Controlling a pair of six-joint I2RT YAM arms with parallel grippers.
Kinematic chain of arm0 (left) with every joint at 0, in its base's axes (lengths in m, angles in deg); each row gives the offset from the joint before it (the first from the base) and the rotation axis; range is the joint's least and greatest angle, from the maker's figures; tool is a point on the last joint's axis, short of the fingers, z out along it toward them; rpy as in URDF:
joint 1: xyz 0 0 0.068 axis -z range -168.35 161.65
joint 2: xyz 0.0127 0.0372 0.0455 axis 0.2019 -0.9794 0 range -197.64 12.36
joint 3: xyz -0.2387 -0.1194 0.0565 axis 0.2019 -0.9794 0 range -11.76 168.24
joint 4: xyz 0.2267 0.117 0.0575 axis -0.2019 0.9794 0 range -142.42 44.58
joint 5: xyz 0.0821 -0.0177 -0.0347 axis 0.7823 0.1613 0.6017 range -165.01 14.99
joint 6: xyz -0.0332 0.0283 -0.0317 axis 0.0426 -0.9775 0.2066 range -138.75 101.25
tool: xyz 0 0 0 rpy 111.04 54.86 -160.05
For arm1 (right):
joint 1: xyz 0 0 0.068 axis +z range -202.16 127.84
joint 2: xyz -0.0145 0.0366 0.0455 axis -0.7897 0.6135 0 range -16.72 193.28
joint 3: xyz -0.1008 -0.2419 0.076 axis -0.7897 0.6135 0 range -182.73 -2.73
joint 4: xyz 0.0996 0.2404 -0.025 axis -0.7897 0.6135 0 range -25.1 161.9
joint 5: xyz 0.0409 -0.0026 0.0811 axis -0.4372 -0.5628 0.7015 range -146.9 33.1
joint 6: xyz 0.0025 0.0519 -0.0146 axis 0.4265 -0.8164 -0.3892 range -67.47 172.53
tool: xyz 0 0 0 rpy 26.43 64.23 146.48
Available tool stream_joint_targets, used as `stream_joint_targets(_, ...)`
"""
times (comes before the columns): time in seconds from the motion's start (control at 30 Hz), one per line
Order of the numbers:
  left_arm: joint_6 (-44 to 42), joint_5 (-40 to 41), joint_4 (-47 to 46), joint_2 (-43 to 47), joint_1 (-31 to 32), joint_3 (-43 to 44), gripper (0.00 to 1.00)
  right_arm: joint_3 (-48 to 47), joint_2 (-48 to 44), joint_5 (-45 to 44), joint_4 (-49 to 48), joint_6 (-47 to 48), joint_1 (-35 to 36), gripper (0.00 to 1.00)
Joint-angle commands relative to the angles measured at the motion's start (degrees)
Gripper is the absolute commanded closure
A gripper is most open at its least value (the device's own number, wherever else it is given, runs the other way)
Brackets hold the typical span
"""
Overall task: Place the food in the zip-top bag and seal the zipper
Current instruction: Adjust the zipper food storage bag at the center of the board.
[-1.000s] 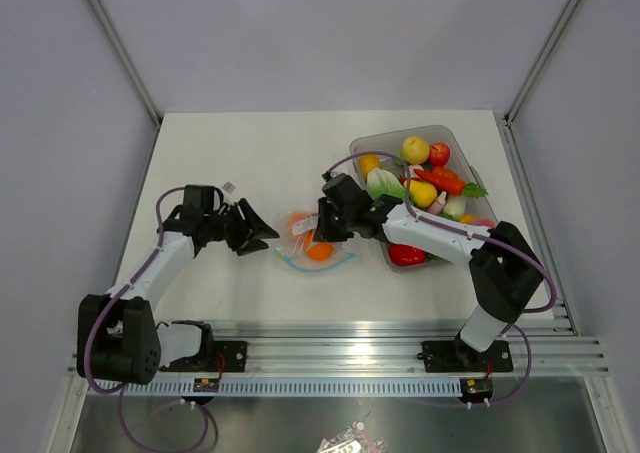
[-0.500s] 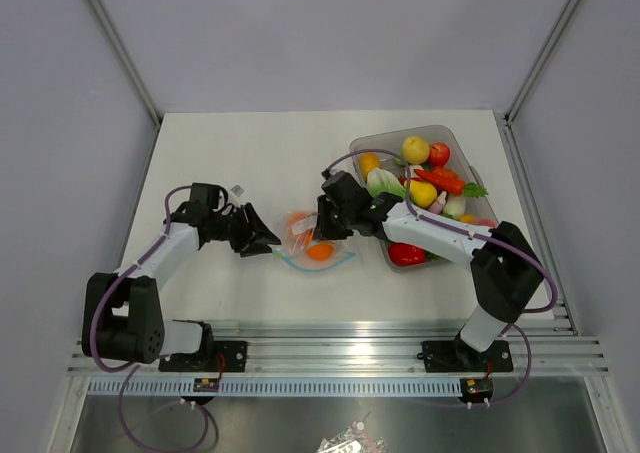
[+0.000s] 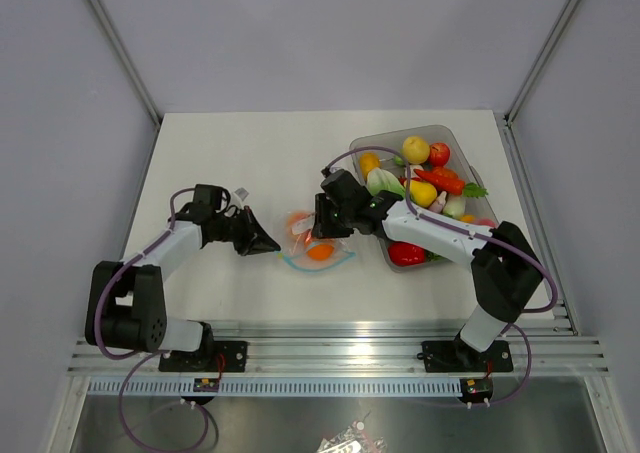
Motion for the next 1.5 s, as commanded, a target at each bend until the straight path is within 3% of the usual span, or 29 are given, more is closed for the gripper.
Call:
stream_joint_targets(0.0, 0.2, -2.7, -2.4, -1.4, -0.2, 1.1, 1.0, -2.9, -2.1, -4.5, 2.3, 1.5, -0.1, 0.59)
stream_joint_targets(0.07, 0.7, -2.0, -3.1, -1.0, -0.2, 1.1, 1.0, -2.5, -3.8, -5.9, 3.6, 1.7, -0.1, 0.55)
stream_joint_targets(0.17, 2.3, -1.3, -4.4, 0.2, -0.3, 1.2, 1.0, 0.3, -8.1, -7.4, 5.9, 1.9, 0.0, 0.38)
stream_joint_targets(0.27, 3.4, -0.6, -4.8, 1.2, -0.3, 1.8, 1.0, 5.1, -11.9, -8.9, 8.5, -0.6, 0.0, 0.33)
stream_joint_targets(0.37, 3.3, -0.2, -4.7, 2.6, -0.3, 1.9, 1.0, 11.4, -16.7, -8.0, 7.3, -7.8, -0.1, 0.33)
stream_joint_targets(0.53, 2.9, 0.5, -4.1, 3.9, -1.2, 0.6, 1.0, 20.0, -22.1, -4.8, -2.6, -21.3, -0.3, 0.33)
stream_joint_targets(0.8, 1.3, -0.4, -3.6, 5.4, -5.6, -2.7, 1.0, 27.2, -19.4, -2.5, -15.3, -34.7, -1.6, 0.33)
stream_joint_targets(0.97, 0.5, -0.8, -3.4, 4.9, -5.9, -2.9, 1.0, 28.5, -15.5, -2.2, -19.9, -37.9, -1.6, 0.36)
stream_joint_targets(1.03, 0.3, -0.8, -3.0, 4.8, -6.2, -2.9, 1.0, 30.3, -14.3, -2.1, -26.4, -39.6, -1.6, 0.37)
stream_joint_targets(1.13, -0.1, -1.2, -2.7, 4.6, -6.2, -2.9, 1.0, 29.5, -12.7, -2.2, -26.8, -39.6, -1.6, 0.43)
stream_joint_targets(1.4, -0.4, -1.0, -2.4, 4.1, -6.2, -2.7, 1.0, 28.2, -13.2, -6.3, -24.0, -38.1, -1.6, 0.92)
stream_joint_targets(1.47, -0.4, -0.8, -2.4, 4.2, -7.4, -2.7, 1.0, 27.6, -13.0, -6.8, -23.3, -37.3, -1.6, 1.0)
